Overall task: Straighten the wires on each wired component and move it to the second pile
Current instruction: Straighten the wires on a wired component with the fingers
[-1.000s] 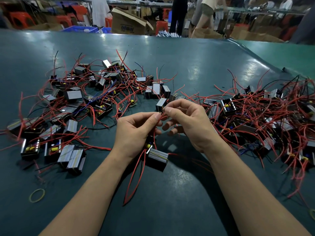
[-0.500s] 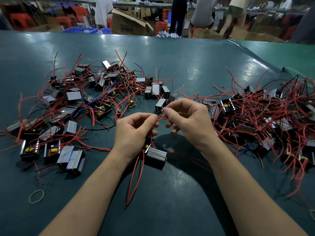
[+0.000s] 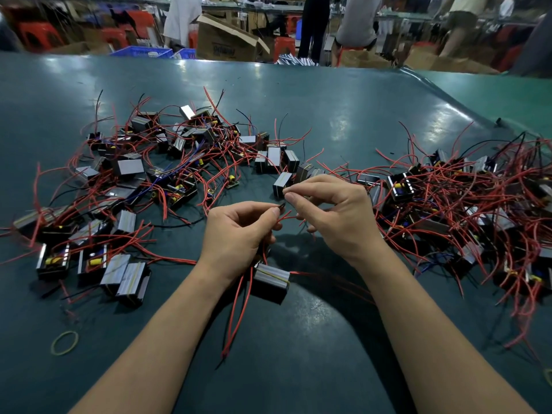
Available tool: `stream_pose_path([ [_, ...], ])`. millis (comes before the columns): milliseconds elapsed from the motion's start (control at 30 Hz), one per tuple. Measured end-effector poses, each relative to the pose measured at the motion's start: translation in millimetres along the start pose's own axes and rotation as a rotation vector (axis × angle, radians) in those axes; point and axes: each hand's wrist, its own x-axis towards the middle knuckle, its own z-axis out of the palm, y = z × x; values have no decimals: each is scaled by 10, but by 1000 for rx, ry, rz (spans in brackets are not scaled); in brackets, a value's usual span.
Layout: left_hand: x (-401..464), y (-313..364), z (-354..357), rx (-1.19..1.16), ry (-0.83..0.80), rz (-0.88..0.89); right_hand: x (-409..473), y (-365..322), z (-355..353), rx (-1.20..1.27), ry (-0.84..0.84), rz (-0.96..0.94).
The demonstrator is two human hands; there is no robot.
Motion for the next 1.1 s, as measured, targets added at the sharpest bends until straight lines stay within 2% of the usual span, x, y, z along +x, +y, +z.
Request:
stream_pose_path([
  [167,-7,-11,-7,65,-22,40,14,5,-12,169,-111,241],
  [433,-18,-33,14,196,-7,150,27,-28,-48,160,-196,443],
  [500,-25,-39,17,233,-3,186,21,-60,-29,193,-186,506],
  [600,-33,-49,19,310,-9,242,21,-80,68,217,-65,595],
  [667,-29,-60,17,321,-7,240,-3,-83,131,-9,10,443],
  [733,-19,-75,9,300,-6,215,-41,-88,158,-354,17,144],
  [800,-12,-91,3,275,-2,189,-53,-116,139,-533,-3,-65],
  [867,-5,-103,-2,238,6,170,-28,-106,56,-546,-54,-137],
  [1000,12,-105,-9,190,18,140,8,-62,-142,-284,-115,-140],
  [1100,9,-81,-9,190,-3,133,14,-13,-129,-355,-161,-191],
])
